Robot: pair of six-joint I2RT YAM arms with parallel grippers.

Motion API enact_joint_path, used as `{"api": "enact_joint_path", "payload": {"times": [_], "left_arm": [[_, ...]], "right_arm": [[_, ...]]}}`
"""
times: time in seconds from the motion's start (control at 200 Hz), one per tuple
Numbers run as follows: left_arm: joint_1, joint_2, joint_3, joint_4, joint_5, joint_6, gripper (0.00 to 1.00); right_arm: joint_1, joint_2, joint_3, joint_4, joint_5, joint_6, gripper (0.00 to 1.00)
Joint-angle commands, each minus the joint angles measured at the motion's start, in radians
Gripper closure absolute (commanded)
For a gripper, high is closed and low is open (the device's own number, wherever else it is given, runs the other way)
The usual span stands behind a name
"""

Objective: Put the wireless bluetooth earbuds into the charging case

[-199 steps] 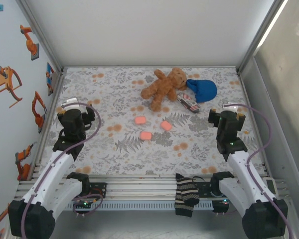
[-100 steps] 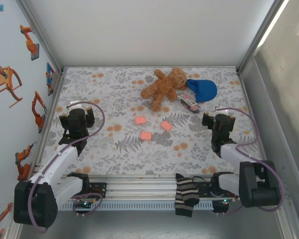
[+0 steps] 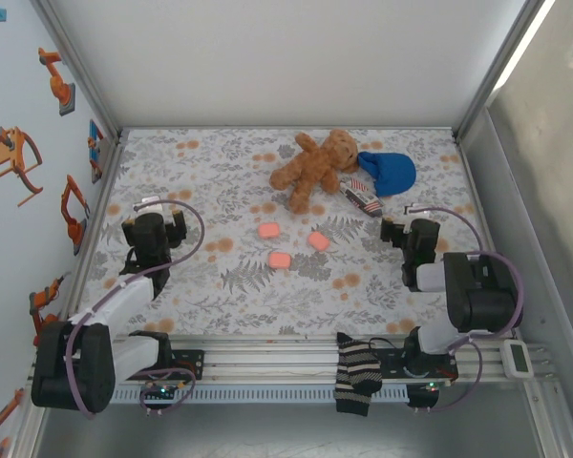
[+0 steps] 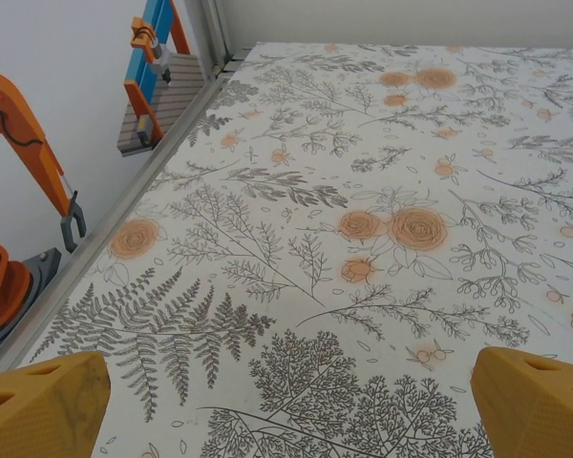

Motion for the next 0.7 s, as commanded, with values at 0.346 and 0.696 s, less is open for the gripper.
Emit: {"api": "enact_joint_path", "payload": {"times": [0.346,0.696], "left_arm": [[0.021,0.248,-0.075,0.467,0.151,0.081,0.04],[0.072,0.412,-0.026,0.501,0.274,0.065,0.04]], "right_arm": [[-0.059,-0.005,0.069,-0.011,-0.081,0.044,0.0],[-0.057,-0.004,0.069,-0.009,-0.076,0.039,0.01]]}}
